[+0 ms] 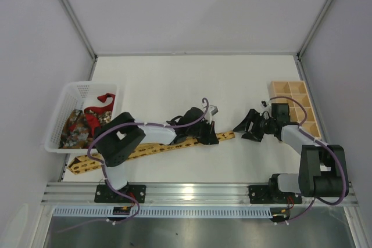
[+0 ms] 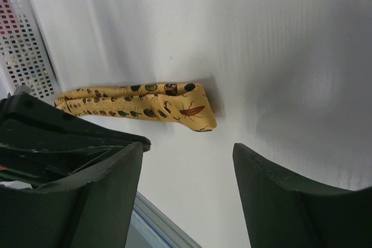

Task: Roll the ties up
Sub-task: Roll the tie

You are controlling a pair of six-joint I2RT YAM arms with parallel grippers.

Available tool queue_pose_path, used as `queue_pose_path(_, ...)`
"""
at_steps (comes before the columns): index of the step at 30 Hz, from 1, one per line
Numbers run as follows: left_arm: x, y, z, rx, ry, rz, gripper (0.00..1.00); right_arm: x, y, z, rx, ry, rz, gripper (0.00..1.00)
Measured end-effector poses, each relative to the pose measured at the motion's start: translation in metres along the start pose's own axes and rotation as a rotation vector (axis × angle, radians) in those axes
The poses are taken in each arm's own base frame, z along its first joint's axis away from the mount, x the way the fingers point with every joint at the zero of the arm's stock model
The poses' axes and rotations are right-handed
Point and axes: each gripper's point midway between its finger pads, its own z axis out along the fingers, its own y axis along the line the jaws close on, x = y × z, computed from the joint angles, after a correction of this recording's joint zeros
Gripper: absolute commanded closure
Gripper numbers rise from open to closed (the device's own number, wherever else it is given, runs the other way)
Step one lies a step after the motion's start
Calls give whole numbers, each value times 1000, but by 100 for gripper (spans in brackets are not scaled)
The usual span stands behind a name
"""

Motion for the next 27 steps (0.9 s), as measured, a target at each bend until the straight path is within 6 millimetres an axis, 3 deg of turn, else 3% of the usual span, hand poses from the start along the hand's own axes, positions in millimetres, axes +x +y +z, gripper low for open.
queue_pose_path(4, 8, 8, 7, -23, 20, -40, 99, 3, 3, 8, -7, 16, -19, 32)
queue_pose_path(17, -12, 16, 18, -74, -3, -14, 100, 12, -6, 27, 16, 71, -16, 39)
queue_pose_path(27, -9, 29, 19, -103, 14, -11, 100, 8, -4, 31, 22, 69, -44, 41)
